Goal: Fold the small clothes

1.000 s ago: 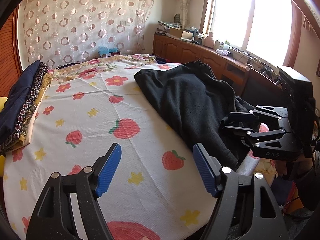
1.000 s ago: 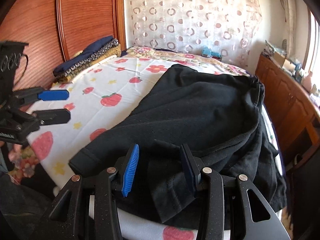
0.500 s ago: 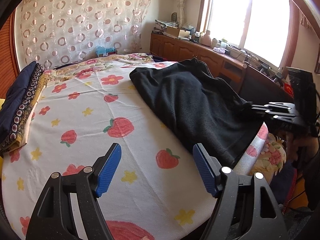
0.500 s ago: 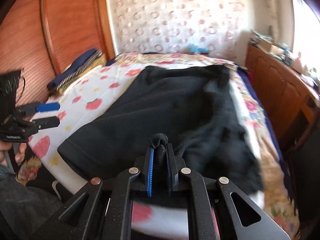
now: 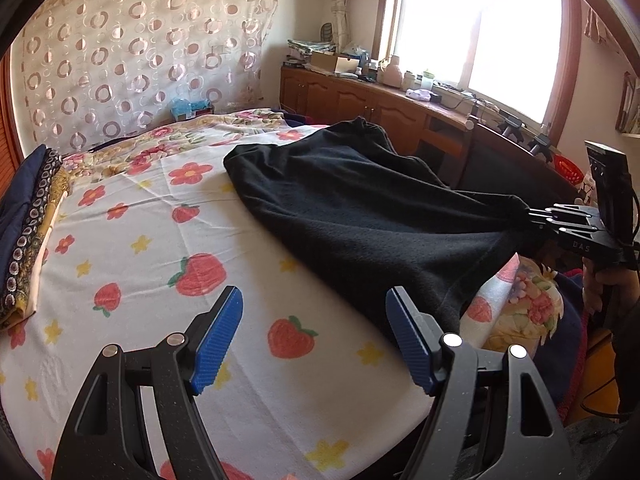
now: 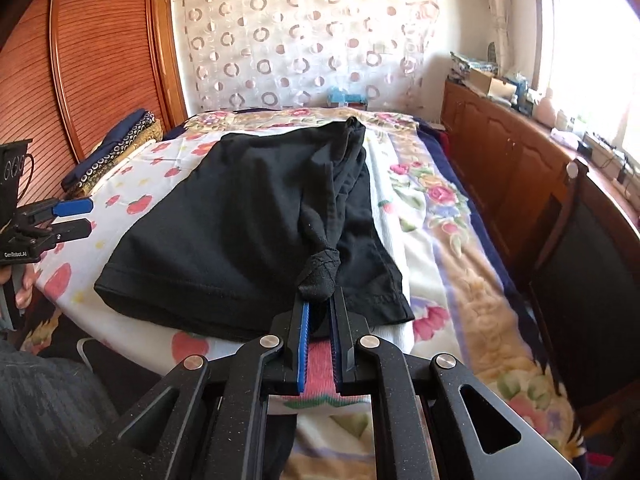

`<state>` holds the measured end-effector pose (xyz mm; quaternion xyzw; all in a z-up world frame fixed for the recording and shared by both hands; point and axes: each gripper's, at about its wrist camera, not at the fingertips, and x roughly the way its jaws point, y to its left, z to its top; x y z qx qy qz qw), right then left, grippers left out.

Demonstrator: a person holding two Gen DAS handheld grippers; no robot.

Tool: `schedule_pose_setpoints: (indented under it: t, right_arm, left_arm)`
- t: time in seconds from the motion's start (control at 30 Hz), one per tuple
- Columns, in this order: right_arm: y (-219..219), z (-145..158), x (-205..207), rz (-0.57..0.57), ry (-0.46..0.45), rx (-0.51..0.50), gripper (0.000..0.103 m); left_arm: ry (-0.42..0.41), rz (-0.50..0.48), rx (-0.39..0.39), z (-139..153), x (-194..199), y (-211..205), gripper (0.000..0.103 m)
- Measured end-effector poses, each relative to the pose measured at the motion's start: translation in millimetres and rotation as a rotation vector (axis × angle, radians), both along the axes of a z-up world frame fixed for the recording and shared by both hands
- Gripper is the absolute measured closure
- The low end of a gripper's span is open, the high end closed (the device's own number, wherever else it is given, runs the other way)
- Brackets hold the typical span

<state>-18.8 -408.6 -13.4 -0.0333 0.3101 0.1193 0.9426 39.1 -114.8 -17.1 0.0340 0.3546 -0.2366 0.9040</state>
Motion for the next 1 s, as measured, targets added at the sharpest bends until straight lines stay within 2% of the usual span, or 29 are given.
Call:
schedule_pose_setpoints:
  t: [0.03, 0.13, 0.3, 0.4, 0.53, 0.73, 0.83, 0.87, 0.9, 0.93, 1.0]
  right_arm:
    - [0.6, 3.1, -1.5, -0.001, -0.008, 0.005, 0.094]
    - [-1.8, 9.0, -1.1, -0.025, -0.013, -0.005, 0.082]
    - [-1.8, 18.2, 1.1, -0.016, -0.044, 0.003, 0.073]
    - [0.7, 19.2, 13.9, -0.008, -0.057, 0.002, 0.072]
    - [6.7, 10.9, 51.2, 0.016, -0.045, 0.028, 0.072]
    - [19.0, -10.7, 110.9, 0.040, 0.036, 0.042, 0.073]
    - [18.8, -15.3, 125.8, 0.035, 0.065, 0.042, 0.073]
    - [18.4, -15.6, 128.0, 0.040, 0.072, 0.044, 0.073]
    - [17.8, -15.2, 128.8, 0.049, 0.075, 0.052, 0.078]
    - [16.8, -13.2, 130.0, 0.060, 0.076, 0.060, 0.093]
    - [15.0, -6.7, 125.0, 0.068, 0.052, 0.062, 0.098]
  left_arm:
    - [-0.002, -0.004, 0.004, 0.7, 0.2, -2.2, 0.028]
    - [-0.009, -0.012, 0.006, 2.9, 3.0, -7.5, 0.028]
    - [-0.014, -0.033, 0.010, 5.6, 14.9, -20.6, 0.028]
    - [-0.003, -0.058, 0.012, 2.6, 22.6, -33.0, 0.027]
    - [0.021, -0.073, 0.039, -8.3, 32.2, -47.5, 0.027]
    - [0.061, -0.058, 0.045, -22.1, 37.5, -51.7, 0.027]
    - [0.075, -0.055, 0.048, -27.0, 35.7, -52.1, 0.027]
    - [0.079, -0.055, 0.049, -28.5, 34.8, -52.4, 0.027]
    - [0.083, -0.056, 0.048, -29.8, 34.0, -53.1, 0.027]
    - [0.088, -0.057, 0.049, -31.2, 32.9, -53.7, 0.027]
    - [0.090, -0.058, 0.047, -31.6, 31.6, -54.1, 0.027]
